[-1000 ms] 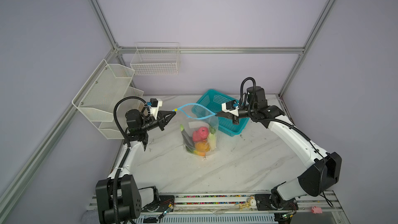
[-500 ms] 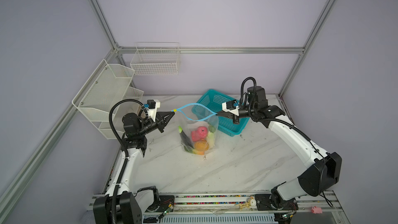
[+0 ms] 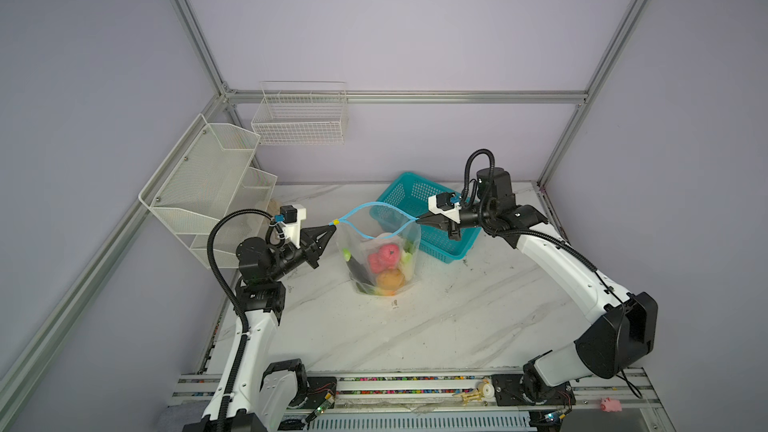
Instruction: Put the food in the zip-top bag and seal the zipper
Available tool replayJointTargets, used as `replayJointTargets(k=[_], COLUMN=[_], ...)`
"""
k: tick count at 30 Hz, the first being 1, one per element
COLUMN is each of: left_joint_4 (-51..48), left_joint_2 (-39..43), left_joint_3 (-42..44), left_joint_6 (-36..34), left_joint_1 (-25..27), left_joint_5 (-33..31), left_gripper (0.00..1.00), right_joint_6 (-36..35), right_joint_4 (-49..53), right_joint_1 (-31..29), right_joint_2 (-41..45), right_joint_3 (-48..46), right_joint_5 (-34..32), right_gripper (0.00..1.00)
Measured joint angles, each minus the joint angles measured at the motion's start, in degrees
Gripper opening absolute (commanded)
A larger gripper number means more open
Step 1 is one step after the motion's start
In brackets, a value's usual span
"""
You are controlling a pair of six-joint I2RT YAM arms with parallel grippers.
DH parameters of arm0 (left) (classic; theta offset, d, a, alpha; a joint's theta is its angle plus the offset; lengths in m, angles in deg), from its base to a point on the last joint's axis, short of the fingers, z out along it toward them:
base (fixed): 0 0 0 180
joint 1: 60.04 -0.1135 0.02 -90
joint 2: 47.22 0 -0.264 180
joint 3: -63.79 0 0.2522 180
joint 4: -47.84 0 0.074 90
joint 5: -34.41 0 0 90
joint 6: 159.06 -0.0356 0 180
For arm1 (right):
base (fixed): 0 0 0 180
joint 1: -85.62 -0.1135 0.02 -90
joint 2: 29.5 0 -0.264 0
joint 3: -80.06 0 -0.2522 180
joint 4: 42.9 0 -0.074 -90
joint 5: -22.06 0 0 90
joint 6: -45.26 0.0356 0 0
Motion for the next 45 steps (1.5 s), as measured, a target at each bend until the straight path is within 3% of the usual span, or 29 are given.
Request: replayJointTargets(k=[3,7,12,17,29,40,45], left_joint_4=[0.1,0.3,0.5,0.3,-5.1,-8.8,-10.6], left_joint_2=[-0.3,-0.3,-0.2,0.8,5.8,7.9,9.0], left_joint_3=[0.0,0.0,0.0,0.0,0.0,0.0,0.0], left_joint_6=[0.7,2.0,3.1,3.4,-1.2,-7.2,-9.3], left_joint_1=[0.2,0.6,1.6,2.9,6.0,8.5,8.6], left_joint_5=[-0.3,-0.9,-1.6,-1.9,-2.5,-2.6,-2.7], left_gripper=[0.0,0.0,0.0,0.0,0.0,0.0,0.0], right_joint_6=[-0.1,-0.4,0.8,1.3,-2.4,-5.4,-6.8], right_joint_4=[0.9,3.6,4.1,4.8,16.2,28.9,33.0], right_joint_1=[0.0,0.0,-1.2,-7.2,-20.7,-24.9,-25.2], right_joint_2=[-1.2,-2.2,-0.4,1.2,-11.4,-26.5,-28.5], right_joint_3=[0.9,4.3,6.0,8.3,27.3,47.3,50.5], right_joint_5=[0.2,0.3,-0.5,-4.1,-14.6,-24.2,-25.9], right_gripper=[0.55,0.69,0.78,0.81,0.76,0.53,0.41])
